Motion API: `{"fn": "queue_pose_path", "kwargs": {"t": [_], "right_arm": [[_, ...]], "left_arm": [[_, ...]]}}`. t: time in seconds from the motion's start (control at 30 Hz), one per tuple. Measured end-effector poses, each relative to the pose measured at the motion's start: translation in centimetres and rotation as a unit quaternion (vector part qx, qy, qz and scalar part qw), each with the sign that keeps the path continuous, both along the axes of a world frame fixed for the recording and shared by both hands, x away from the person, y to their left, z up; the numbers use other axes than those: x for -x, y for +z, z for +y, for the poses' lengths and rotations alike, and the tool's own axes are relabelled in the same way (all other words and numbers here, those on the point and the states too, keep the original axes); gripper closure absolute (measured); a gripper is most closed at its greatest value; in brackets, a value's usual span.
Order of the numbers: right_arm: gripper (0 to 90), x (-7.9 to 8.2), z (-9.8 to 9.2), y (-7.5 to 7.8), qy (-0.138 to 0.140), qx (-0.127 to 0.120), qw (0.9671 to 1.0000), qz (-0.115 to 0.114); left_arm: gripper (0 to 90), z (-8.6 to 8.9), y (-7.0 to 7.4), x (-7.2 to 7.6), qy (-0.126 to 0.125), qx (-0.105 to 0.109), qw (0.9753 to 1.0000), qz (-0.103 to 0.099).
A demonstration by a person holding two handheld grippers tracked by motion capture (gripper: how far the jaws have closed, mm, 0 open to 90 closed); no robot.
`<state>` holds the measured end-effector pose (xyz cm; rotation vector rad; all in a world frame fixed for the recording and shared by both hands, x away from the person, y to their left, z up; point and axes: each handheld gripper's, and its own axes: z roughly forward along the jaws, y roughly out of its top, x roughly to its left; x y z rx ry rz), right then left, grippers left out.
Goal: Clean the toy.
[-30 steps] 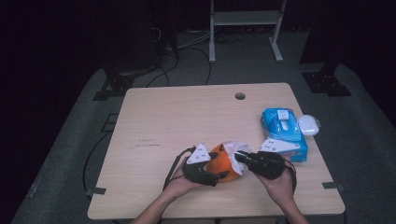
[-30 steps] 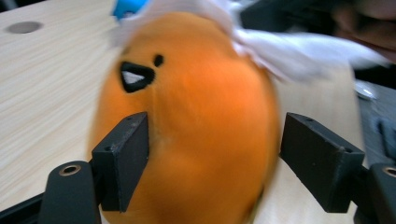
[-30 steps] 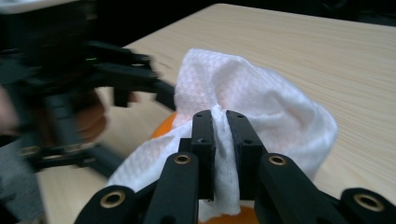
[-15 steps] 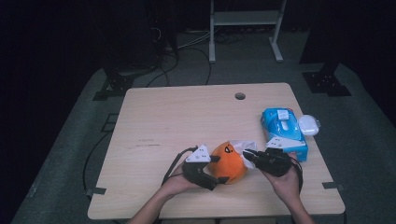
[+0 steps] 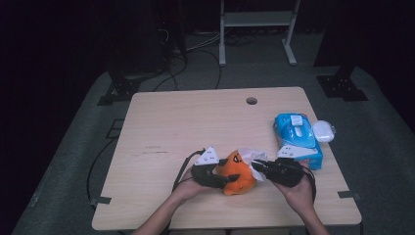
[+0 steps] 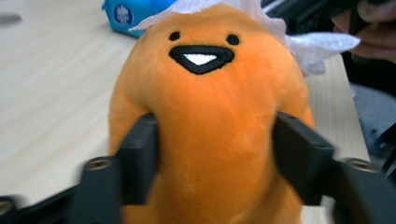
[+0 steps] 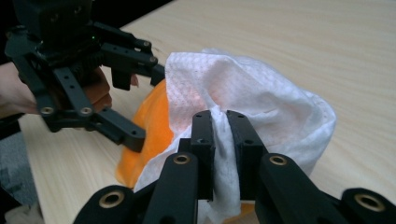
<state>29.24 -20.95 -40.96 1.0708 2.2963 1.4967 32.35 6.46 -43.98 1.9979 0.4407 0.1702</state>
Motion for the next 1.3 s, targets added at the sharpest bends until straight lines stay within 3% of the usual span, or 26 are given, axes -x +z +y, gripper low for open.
{"fn": "queue_pose_path", "kwargs": {"t": [0.1,0.17,0.27,0.33,0.43,0.5,0.63,0.7,0.8,0.87,0.9,0.97,1.1,1.23,1.3], "right_arm": [[81.1,0.5,0.6,0.4,0.011,-0.004,0.9998,-0.017],[81.2,0.8,1.0,0.4,0.022,-0.006,0.9996,-0.019],[81.2,1.5,2.6,-0.1,0.052,0.017,0.9984,-0.018],[81.2,2.0,4.2,-0.7,0.073,0.052,0.9956,-0.027],[81.4,1.8,4.3,-0.4,0.055,0.059,0.9960,-0.039],[81.5,1.3,3.3,-0.1,0.023,0.044,0.9978,-0.043],[81.4,0.4,1.3,-0.1,-0.024,0.014,0.9993,-0.027],[81.4,0.2,1.0,-0.4,-0.025,0.007,0.9996,-0.014],[81.4,0.3,1.4,-0.6,-0.011,0.018,0.9998,0.000],[81.4,0.6,1.8,-0.7,0.006,0.015,0.9999,0.007],[81.4,0.7,1.9,-0.6,0.013,0.020,0.9997,0.005],[81.4,0.8,2.0,-0.4,0.016,0.023,0.9996,0.001],[81.5,1.1,1.6,1.0,0.012,-0.002,0.9996,-0.024],[81.3,1.3,1.6,2.4,0.008,-0.002,0.9988,-0.049],[81.4,0.8,1.2,2.2,0.000,0.005,0.9990,-0.044]], "left_arm": [[42.3,0.5,0.1,-0.3,0.023,0.005,0.9996,0.015],[42.3,1.0,-0.1,-0.8,0.043,0.021,0.9982,0.036],[42.3,1.6,-0.4,-1.5,0.058,0.050,0.9948,0.067],[42.3,2.0,-0.5,-1.7,0.057,0.059,0.9935,0.079],[42.3,2.1,-0.5,-1.6,0.056,0.061,0.9935,0.078],[42.3,1.9,-0.4,-1.5,0.053,0.056,0.9945,0.071],[41.0,1.3,-0.4,-1.1,0.043,0.044,0.9966,0.054],[38.1,1.1,-0.2,-1.0,0.042,0.037,0.9973,0.048],[21.2,0.9,0.0,-1.2,0.063,0.037,0.9963,0.045],[12.7,0.6,-0.2,-1.3,0.063,0.029,0.9966,0.043],[12.8,0.5,-0.5,-1.2,0.057,0.030,0.9971,0.041],[22.9,0.5,-0.7,-1.1,0.050,0.036,0.9974,0.039],[43.6,0.0,0.3,0.1,0.015,0.003,0.9998,-0.013],[44.5,-1.2,0.7,1.6,-0.021,-0.032,0.9971,-0.065],[44.4,-1.3,0.7,1.7,-0.024,-0.039,0.9964,-0.071]]}}
